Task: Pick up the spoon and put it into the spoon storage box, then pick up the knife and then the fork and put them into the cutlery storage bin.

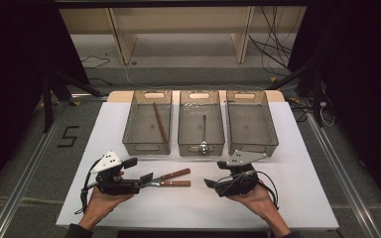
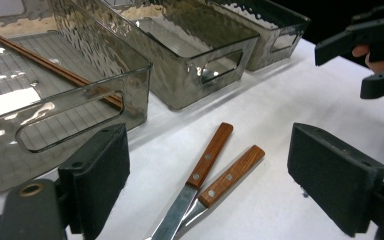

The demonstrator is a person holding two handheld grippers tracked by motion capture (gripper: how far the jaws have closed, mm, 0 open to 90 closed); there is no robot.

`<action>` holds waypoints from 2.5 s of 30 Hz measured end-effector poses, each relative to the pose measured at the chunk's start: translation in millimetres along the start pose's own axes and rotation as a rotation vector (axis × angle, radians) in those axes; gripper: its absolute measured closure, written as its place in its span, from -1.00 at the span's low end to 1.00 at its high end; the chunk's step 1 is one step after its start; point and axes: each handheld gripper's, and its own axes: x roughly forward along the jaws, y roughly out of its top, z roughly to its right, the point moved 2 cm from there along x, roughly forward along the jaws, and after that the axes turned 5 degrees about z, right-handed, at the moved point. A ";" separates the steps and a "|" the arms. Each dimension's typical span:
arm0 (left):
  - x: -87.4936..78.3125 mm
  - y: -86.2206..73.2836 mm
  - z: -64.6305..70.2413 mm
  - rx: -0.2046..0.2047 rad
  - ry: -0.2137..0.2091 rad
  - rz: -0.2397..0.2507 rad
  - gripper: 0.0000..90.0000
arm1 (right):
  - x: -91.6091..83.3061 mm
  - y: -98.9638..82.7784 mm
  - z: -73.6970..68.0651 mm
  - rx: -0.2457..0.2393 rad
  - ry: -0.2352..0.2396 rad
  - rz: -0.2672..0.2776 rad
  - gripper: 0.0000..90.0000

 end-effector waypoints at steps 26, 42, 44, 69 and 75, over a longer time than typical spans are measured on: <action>-10.7 -12.5 2.2 0.003 0.017 0.027 -0.64 | 51.4 36.5 -0.9 -0.136 0.029 -0.132 -0.42; -13.2 -16.2 3.1 0.011 0.015 0.033 -0.65 | 109.1 50.9 -9.6 -0.266 0.104 -0.325 -0.34; -13.2 -16.7 3.5 0.013 0.013 0.030 -0.65 | 115.3 52.3 -11.4 -0.279 0.112 -0.344 -0.33; -14.7 -17.2 3.8 0.015 0.017 0.041 -0.65 | 159.5 50.7 -15.4 -0.353 0.176 -0.526 -0.05; -14.4 -17.7 3.9 0.016 0.017 0.037 -0.65 | 164.8 49.9 -14.5 -0.365 0.200 -0.566 0.04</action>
